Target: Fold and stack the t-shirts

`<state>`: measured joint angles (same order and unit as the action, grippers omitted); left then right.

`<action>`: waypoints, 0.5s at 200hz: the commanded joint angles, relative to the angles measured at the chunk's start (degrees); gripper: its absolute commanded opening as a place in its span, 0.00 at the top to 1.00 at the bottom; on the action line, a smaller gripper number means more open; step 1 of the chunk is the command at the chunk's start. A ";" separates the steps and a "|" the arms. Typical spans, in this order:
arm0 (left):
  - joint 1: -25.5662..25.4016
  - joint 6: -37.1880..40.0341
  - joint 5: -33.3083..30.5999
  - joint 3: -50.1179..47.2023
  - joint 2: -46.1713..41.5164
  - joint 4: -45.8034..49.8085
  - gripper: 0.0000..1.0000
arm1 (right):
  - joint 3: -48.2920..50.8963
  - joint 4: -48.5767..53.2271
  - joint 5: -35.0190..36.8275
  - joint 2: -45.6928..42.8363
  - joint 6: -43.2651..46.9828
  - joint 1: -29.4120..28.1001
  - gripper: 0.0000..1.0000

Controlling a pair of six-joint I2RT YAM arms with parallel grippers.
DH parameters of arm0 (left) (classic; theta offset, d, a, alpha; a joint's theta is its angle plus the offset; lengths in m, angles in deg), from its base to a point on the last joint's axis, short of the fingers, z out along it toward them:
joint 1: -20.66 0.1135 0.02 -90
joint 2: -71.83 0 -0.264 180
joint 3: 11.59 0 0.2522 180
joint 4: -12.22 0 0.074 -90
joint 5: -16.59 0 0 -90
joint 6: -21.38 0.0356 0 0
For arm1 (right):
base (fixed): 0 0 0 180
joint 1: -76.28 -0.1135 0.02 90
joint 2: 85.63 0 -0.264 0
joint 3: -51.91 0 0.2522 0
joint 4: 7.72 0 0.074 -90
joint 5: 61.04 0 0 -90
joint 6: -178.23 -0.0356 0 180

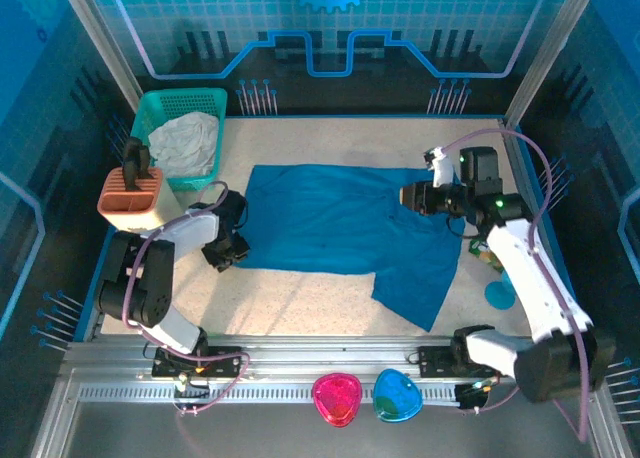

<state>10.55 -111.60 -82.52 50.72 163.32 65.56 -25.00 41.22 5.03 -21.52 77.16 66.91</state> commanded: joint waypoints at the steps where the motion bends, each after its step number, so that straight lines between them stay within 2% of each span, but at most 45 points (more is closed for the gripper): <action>1: 0.35 1.77 0.71 1.38 3.93 -6.78 0.78 | -3.33 4.69 2.40 -7.50 8.98 -3.92 0.69; 7: 0.35 2.16 0.71 1.75 4.26 -6.80 0.82 | -2.68 4.47 2.52 -9.39 11.42 -4.82 0.68; 16: 0.46 2.70 0.68 2.14 4.65 -7.00 0.88 | -0.79 4.14 1.12 -12.77 18.21 -5.85 0.51; 31: 0.44 3.65 1.14 2.67 5.18 -7.55 1.00 | 2.31 3.67 3.20 -18.95 28.67 -8.71 0.38; 42: 0.50 4.31 1.77 2.78 5.32 -8.20 1.00 | 3.81 4.93 6.33 -22.99 34.41 -10.54 0.30; 56: 0.48 4.91 2.92 2.37 5.20 -9.51 1.00 | 2.76 11.50 8.74 -25.15 41.22 -12.01 0.28; 76: 0.51 5.69 4.05 1.98 4.63 -10.78 1.00 | -1.31 25.12 14.76 -23.38 49.71 -13.56 0.28; 100: 0.53 6.42 5.19 1.69 3.05 -11.42 1.00 | 0.33 36.92 26.99 -20.83 57.66 -22.12 0.28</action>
<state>10.96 -107.12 -82.69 53.26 165.52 67.68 -25.79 59.93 19.18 -45.12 120.55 51.28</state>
